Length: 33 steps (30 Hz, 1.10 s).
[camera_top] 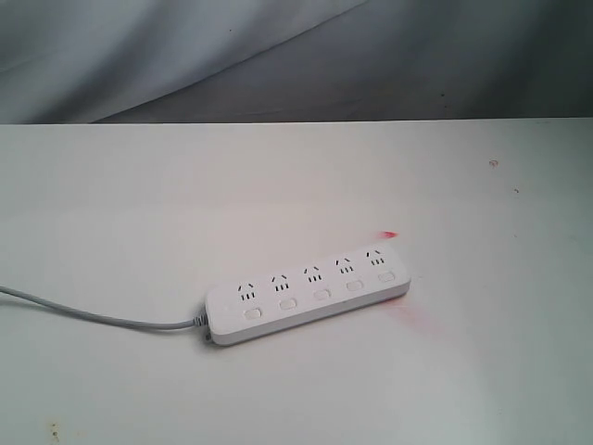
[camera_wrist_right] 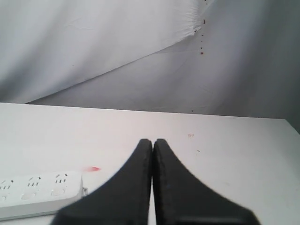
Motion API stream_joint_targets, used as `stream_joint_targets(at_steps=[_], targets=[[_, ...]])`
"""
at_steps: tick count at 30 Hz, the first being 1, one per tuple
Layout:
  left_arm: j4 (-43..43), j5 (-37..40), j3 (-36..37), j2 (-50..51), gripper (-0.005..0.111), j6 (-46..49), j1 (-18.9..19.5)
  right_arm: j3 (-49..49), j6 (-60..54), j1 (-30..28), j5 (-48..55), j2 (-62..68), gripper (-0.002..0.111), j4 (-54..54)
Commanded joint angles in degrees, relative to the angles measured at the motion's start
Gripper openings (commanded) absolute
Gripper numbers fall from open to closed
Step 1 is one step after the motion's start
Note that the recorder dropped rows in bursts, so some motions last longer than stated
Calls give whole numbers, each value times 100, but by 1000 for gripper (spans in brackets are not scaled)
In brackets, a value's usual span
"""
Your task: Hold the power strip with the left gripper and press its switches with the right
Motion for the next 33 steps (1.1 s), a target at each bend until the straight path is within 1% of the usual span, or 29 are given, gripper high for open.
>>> stream_joint_targets(at_steps=[1,10,27,33], targets=[[-26,-67,28,-22,0,7,6,22,222,-29,-104,-36,0,147],[-26,-67,28,-22,0,7,6,22,559,-29,-101,-36,0,147],[-26,-67,28,-22,0,7,6,22,562,-56,-101,-36,0,193],[-26,-67,28,-22,0,7,6,22,562,-508,-101,-36,0,193]])
